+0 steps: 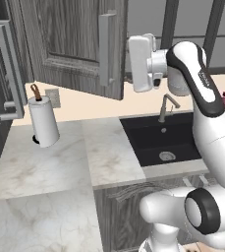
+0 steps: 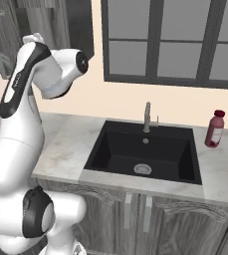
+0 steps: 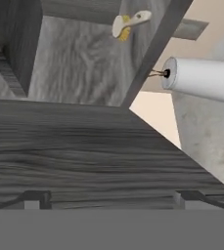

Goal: Open the cabinet. Pick the dish brush and place it next to the sink. Then close the cabinet.

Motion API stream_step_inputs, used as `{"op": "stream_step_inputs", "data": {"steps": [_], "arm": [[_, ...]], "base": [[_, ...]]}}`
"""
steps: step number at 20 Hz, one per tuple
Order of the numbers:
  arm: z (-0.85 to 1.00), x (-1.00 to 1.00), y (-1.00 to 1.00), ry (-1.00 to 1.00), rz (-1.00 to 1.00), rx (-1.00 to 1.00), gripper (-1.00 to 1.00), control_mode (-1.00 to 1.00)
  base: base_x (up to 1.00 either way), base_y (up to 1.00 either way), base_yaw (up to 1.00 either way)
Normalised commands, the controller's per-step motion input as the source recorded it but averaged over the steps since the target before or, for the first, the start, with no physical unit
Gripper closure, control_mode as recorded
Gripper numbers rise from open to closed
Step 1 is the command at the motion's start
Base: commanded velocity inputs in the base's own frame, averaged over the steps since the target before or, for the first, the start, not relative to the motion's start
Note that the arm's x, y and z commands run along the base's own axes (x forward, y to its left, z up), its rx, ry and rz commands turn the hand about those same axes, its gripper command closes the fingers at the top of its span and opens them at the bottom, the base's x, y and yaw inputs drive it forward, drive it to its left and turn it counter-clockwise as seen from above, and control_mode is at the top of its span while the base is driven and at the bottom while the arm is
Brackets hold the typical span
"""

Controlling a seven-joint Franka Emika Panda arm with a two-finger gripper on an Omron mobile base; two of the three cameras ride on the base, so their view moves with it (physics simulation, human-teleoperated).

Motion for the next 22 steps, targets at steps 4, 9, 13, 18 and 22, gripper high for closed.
{"op": "stream_step_inputs", "data": {"steps": [4,9,13,18,22], "arm": [[0.03,-0.18,0.33,0.00,0.19,0.01,-1.00,-1.00],[0.06,-0.38,0.39,0.00,0.16,0.00,-1.00,-1.00],[0.02,-0.35,0.54,0.00,0.09,0.00,-1.00,-1.00],[-0.02,-0.23,0.79,-0.09,0.01,-0.09,-1.00,-1.00],[-0.06,-0.13,0.77,-0.10,0.00,-0.10,-1.00,-1.00]], "base": [[0.00,0.00,0.00],[0.00,0.00,0.00],[0.00,0.00,0.00],[0.00,0.00,0.00],[0.00,0.00,0.00]]}}
